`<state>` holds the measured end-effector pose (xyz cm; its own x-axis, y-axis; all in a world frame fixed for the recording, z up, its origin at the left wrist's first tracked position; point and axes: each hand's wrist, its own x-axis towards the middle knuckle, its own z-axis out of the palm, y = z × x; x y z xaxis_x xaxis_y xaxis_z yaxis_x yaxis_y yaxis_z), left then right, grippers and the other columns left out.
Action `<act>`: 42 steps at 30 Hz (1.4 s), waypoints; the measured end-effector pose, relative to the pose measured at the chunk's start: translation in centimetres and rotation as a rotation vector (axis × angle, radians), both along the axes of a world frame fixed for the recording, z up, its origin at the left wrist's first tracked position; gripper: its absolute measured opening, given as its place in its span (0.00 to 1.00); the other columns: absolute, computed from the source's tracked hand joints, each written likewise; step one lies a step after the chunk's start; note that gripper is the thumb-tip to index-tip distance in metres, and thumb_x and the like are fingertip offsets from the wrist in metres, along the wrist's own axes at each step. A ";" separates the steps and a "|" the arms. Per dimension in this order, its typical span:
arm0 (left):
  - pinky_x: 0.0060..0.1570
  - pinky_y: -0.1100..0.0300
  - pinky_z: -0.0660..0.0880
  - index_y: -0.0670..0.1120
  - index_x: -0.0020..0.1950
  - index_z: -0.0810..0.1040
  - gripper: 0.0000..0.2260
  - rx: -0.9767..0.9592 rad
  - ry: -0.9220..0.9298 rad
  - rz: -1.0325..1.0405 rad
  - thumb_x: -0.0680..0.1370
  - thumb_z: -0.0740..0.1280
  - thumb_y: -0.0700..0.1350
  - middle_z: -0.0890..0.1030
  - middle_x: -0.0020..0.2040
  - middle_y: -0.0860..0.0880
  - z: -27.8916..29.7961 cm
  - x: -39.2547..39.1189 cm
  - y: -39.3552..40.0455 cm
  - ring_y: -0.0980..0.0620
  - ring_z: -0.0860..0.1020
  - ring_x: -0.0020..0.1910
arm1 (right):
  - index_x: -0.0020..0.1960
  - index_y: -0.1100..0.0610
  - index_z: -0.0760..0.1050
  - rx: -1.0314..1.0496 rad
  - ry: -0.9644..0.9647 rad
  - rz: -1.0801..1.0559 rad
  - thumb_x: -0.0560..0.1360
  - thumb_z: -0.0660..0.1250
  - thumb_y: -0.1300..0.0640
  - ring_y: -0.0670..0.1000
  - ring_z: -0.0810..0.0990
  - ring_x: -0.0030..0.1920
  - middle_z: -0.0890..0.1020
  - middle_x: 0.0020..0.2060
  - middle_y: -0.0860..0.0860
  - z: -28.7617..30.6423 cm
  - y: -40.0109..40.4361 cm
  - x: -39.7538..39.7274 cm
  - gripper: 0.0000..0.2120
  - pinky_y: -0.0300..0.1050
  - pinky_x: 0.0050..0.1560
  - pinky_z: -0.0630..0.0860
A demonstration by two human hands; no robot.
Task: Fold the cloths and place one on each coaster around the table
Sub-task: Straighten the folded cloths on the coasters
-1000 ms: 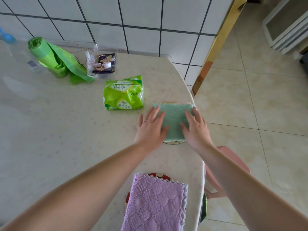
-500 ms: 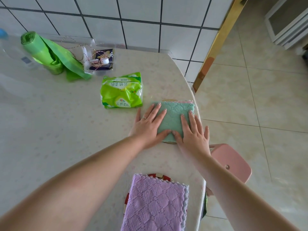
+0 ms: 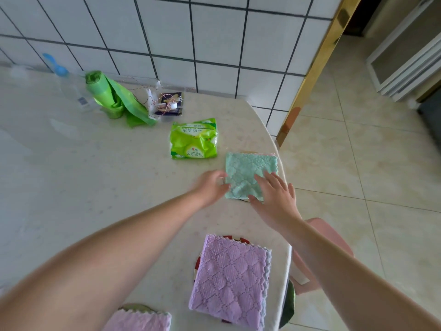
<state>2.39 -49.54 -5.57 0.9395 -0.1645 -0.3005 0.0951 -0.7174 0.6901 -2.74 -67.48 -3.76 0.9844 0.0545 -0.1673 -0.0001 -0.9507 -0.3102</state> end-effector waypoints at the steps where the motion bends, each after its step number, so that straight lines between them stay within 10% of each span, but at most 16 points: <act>1: 0.55 0.62 0.69 0.42 0.60 0.76 0.14 -0.114 0.030 0.057 0.75 0.67 0.44 0.78 0.61 0.44 0.3 -0.8 0.9 0.48 0.75 0.60 | 0.74 0.49 0.55 0.007 -0.006 0.007 0.77 0.57 0.43 0.50 0.49 0.75 0.55 0.75 0.49 0.4 0.3 -0.8 0.29 0.57 0.73 0.45; 17: 0.35 0.75 0.70 0.43 0.51 0.76 0.05 -0.480 0.039 0.450 0.77 0.64 0.36 0.79 0.40 0.48 2.2 -19.0 17.0 0.67 0.77 0.31 | 0.71 0.49 0.63 0.054 0.050 0.111 0.75 0.60 0.47 0.49 0.57 0.73 0.63 0.72 0.47 2.7 8.2 -11.1 0.25 0.52 0.73 0.52; 30: 0.43 0.68 0.71 0.49 0.56 0.76 0.12 -0.011 0.105 0.255 0.73 0.69 0.45 0.80 0.46 0.54 -1.7 -27.4 24.1 0.56 0.79 0.46 | 0.68 0.48 0.66 0.226 0.374 -0.104 0.72 0.65 0.51 0.49 0.79 0.50 0.77 0.40 0.41 -1.3 17.2 -21.6 0.26 0.46 0.51 0.74; 42: 0.51 0.60 0.75 0.48 0.61 0.74 0.17 -0.074 0.059 0.063 0.73 0.70 0.44 0.79 0.49 0.54 -2.4 -27.7 24.6 0.55 0.78 0.48 | 0.69 0.48 0.64 0.350 0.281 -0.241 0.70 0.65 0.63 0.48 0.76 0.45 0.73 0.49 0.48 -2.9 19.2 -25.3 0.29 0.45 0.46 0.76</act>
